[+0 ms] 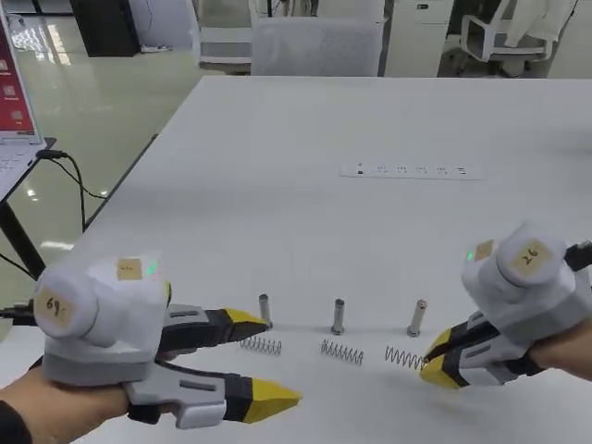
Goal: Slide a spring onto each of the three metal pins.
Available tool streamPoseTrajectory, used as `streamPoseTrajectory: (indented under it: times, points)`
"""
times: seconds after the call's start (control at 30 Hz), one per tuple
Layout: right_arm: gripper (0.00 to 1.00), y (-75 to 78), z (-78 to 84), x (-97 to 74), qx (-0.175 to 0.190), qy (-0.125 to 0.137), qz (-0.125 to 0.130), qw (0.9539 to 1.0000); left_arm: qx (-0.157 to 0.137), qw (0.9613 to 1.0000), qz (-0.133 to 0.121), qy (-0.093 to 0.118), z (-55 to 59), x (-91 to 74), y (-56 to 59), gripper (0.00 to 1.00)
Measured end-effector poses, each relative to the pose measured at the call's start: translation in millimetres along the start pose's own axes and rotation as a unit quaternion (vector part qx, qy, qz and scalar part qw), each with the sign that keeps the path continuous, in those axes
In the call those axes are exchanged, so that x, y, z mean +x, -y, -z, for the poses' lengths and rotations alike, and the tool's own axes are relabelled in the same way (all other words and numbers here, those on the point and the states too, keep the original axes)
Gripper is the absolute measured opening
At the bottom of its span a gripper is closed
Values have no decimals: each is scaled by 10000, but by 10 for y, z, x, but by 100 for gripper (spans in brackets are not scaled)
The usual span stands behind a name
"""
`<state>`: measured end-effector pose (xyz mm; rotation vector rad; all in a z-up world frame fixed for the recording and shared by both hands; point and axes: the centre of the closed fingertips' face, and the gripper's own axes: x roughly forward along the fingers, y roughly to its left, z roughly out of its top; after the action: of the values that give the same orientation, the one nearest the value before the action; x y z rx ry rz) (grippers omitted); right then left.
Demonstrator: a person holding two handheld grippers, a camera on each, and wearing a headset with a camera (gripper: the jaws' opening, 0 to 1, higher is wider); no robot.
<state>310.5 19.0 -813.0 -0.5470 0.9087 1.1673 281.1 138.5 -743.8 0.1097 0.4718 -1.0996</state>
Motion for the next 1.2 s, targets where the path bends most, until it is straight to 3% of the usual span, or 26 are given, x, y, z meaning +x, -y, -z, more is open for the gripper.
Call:
streamPoseTrajectory:
  times: [0.17, 0.43, 0.63, 0.9, 1.2]
  points:
    - [7, -70, -129, -48, -146, 0, -110, 9998, 202, 9995, 232, -105, -89, 144, 30, 42]
    - [7, -186, -249, -63, -383, -43, -281, 9989, 375, 9977, 473, -308, -20, 417, 95, 34]
    - [7, -319, -303, -49, -581, -112, -478, 9971, 423, 9979, 471, -146, -58, 552, 137, 26]
    - [7, -431, -360, -60, -772, -91, -654, 9948, 686, 9957, 565, -262, 53, 621, 217, 19]
    - [7, -535, -355, -57, -858, -134, -848, 9926, 1012, 9925, 645, -243, 71, 647, 278, 9]
